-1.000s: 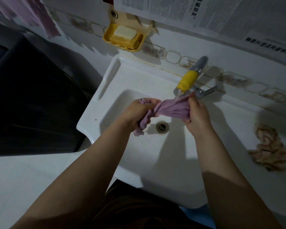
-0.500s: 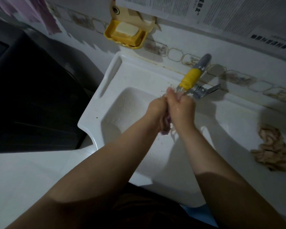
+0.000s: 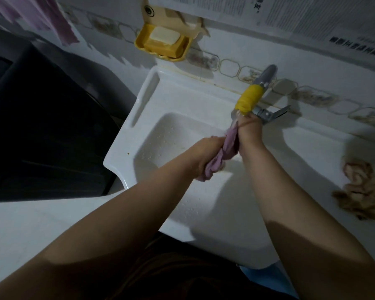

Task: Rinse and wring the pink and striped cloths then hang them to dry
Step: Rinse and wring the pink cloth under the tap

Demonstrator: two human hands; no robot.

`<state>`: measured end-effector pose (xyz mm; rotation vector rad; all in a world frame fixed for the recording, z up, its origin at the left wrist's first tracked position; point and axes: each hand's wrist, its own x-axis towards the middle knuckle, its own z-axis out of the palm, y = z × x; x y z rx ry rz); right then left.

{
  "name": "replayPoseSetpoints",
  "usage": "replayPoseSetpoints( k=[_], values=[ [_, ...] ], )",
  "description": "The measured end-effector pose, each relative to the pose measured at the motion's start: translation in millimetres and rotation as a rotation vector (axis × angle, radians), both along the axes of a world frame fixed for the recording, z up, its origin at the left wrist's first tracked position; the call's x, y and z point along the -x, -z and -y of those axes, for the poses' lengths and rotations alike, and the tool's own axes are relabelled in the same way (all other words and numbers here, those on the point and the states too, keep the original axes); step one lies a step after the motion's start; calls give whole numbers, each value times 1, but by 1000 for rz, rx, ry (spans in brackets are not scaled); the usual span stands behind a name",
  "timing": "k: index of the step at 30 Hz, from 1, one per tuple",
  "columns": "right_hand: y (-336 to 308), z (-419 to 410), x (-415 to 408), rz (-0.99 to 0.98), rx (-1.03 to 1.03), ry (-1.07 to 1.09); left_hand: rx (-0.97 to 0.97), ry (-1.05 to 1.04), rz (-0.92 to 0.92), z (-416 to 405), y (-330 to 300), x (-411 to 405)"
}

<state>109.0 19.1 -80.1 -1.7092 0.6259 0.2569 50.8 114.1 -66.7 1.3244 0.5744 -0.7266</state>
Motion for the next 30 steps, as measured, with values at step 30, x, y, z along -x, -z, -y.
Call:
replayPoseSetpoints(
  k=[30],
  values=[
    [52,30,55,1,273,-686,53,322,-50,-17,-6,-4]
  ],
)
